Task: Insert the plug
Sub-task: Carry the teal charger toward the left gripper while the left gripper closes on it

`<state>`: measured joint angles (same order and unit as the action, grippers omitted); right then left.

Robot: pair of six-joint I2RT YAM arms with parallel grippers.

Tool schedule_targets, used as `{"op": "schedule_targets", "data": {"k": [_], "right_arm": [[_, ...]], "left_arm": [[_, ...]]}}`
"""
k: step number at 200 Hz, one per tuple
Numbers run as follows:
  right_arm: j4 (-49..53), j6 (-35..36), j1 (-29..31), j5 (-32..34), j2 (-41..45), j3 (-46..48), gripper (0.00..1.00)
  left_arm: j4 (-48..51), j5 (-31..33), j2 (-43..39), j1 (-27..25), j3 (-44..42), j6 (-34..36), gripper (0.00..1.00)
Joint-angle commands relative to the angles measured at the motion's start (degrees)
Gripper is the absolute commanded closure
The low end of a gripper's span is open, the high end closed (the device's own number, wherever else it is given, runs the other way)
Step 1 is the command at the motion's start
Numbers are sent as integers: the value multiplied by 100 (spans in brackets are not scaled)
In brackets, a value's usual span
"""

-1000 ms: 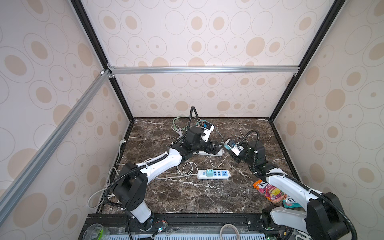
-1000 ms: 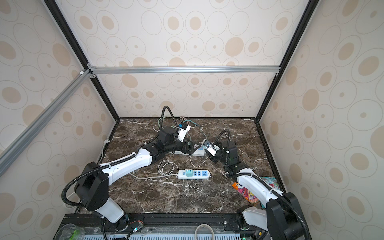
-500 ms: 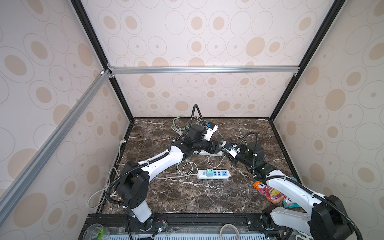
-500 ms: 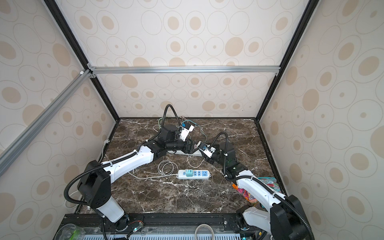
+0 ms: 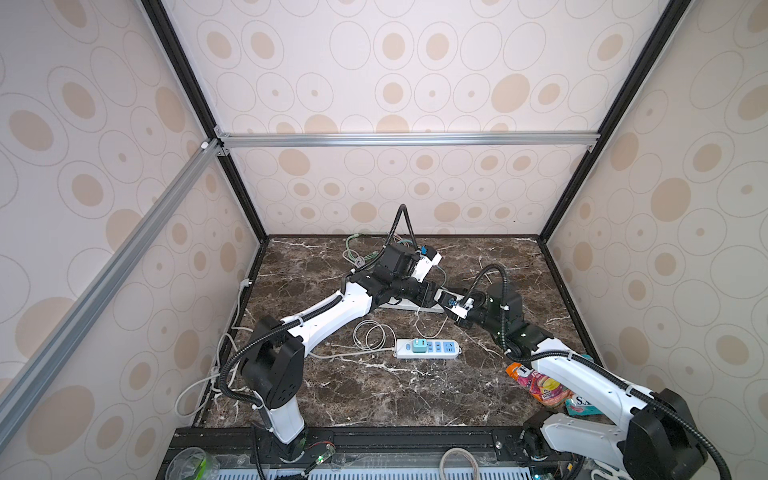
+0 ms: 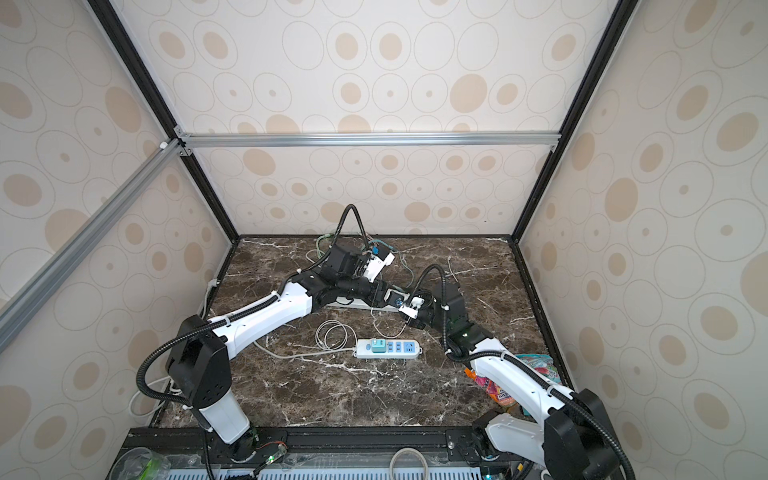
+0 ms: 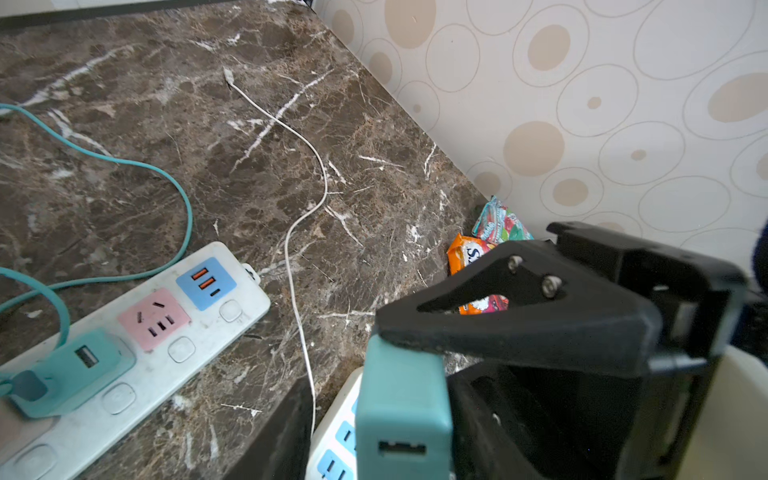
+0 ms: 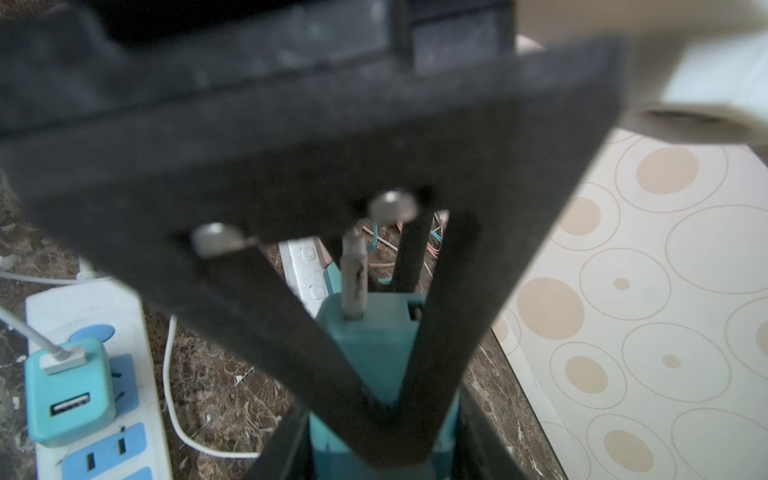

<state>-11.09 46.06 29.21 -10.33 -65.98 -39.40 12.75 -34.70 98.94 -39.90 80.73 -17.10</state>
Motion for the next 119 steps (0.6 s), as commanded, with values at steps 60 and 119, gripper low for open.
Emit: {"op": "schedule_targets", "data": {"k": [60, 119], "right_arm": [[63, 494, 120, 311, 137, -200, 100], [72, 501, 148, 281, 214, -195, 100]], "left_arm": [[85, -547, -96, 36, 62, 261, 52], [100, -696, -208, 116, -86, 237, 62]]}}
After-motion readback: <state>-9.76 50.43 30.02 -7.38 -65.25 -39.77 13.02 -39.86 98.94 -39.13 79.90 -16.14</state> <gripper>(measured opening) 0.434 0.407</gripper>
